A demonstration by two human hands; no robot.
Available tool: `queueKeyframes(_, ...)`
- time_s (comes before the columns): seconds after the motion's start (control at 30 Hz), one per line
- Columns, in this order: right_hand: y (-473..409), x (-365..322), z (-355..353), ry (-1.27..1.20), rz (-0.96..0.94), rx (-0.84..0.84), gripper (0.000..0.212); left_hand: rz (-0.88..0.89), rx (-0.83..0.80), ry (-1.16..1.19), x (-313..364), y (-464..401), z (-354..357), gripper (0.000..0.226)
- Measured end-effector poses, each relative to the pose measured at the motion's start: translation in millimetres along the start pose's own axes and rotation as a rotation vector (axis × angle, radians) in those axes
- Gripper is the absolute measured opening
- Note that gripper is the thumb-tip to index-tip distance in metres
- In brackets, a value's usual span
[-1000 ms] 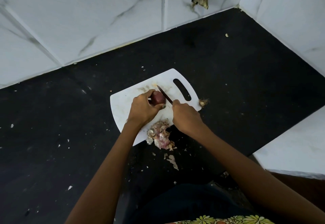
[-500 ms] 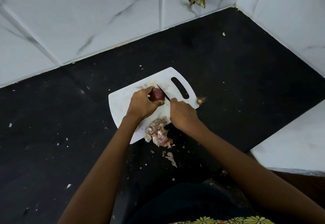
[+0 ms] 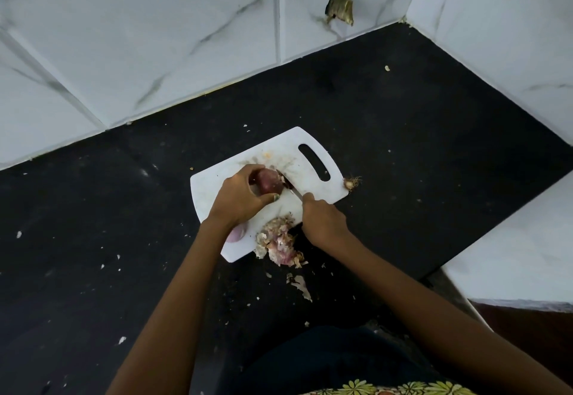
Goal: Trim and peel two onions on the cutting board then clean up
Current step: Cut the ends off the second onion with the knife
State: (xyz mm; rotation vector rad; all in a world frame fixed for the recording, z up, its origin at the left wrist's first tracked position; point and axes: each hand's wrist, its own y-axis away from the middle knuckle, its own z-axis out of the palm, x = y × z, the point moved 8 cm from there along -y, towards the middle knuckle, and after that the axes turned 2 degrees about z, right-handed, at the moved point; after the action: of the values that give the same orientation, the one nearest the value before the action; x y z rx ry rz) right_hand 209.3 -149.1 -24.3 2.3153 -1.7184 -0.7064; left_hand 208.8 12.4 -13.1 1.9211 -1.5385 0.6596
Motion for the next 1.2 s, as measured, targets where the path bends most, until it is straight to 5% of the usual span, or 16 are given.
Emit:
queueKeyframes(0.17,0,1,2,-0.022,0.008,-0.022,0.023,-0.115,-0.034,-0.253,-19,5,-12,0.062)
queueKeyframes(0.33,-5,9,0,-0.191,0.023,-0.027,0.017,-0.118,-0.017,-0.211,-19,9,-7,0.064)
queueKeyframes(0.63,-6,16,-21,-0.416,-0.007,0.206,0.027,-0.13,0.004,-0.141,-22,6,-4,0.071)
queueKeyframes(0.77,-11,15,-21,-0.397,-0.016,0.225,0.014,-0.158,0.022,-0.133,-24,6,-2,0.075)
queueKeyframes(0.9,-15,16,-25,-0.27,-0.012,0.285,0.036,-0.189,0.045,-0.148,-22,7,-4,0.069)
queueKeyframes(1.2,-20,20,-33,-0.033,-0.042,0.43,0.018,-0.235,0.107,-0.032,-19,12,-6,0.068)
